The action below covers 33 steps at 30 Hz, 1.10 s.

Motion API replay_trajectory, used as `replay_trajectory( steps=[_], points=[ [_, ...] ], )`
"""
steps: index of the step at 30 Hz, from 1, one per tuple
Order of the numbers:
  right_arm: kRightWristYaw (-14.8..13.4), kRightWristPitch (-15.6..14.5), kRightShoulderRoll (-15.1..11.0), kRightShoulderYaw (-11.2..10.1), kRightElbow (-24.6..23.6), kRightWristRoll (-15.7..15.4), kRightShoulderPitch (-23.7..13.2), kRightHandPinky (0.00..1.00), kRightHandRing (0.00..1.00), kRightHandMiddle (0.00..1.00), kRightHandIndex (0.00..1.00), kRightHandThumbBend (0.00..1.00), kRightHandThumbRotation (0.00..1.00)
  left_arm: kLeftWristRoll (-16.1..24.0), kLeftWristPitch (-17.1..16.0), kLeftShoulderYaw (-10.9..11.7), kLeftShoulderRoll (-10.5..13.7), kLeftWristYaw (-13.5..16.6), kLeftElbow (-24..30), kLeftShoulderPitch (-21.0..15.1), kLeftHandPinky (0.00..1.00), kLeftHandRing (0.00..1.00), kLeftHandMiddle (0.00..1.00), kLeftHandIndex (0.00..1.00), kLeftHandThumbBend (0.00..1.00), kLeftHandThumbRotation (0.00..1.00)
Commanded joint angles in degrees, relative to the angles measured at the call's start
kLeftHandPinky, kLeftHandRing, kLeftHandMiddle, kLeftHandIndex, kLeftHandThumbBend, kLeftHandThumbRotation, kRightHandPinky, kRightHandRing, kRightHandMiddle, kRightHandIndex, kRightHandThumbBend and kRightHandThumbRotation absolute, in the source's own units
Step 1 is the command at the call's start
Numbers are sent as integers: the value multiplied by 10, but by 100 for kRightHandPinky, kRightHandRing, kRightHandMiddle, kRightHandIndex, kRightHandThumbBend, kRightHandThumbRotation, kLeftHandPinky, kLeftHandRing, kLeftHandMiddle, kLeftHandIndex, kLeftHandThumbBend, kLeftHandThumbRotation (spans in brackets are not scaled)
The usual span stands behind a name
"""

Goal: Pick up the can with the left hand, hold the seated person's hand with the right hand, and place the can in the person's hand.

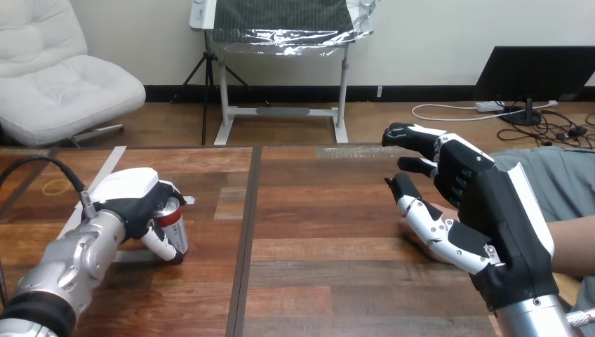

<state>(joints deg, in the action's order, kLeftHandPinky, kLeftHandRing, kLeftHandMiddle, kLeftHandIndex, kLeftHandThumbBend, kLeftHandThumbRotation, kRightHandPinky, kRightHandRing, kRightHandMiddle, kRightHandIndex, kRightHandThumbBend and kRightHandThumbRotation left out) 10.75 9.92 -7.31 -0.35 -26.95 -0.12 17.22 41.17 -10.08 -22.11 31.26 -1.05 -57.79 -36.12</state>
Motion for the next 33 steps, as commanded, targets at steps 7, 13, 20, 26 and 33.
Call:
replay_trajectory(
  steps=[7,13,20,26,33],
  points=[
    [2,-4,-9,-6,-20,8,-29,79,85,82,68,35,0,-13,-13,2,-2,6,-9,-43,54,60,66,68,76,1],
    [3,-1,-9,-6,-19,8,-30,80,85,81,67,34,0,-29,-27,14,-1,14,-5,-37,46,50,55,58,72,0],
    [3,4,-7,-6,-16,8,-31,80,84,79,66,35,0,-43,-34,18,-2,32,-12,-33,39,44,51,53,70,0],
    [3,0,-8,-6,-18,8,-30,80,83,79,66,35,0,-50,-41,21,0,42,-12,-30,38,44,51,53,68,0],
    [3,3,-9,-6,-16,4,-31,80,83,78,65,35,0,-52,-39,15,5,40,-2,-29,40,45,51,53,67,0]
  ],
)
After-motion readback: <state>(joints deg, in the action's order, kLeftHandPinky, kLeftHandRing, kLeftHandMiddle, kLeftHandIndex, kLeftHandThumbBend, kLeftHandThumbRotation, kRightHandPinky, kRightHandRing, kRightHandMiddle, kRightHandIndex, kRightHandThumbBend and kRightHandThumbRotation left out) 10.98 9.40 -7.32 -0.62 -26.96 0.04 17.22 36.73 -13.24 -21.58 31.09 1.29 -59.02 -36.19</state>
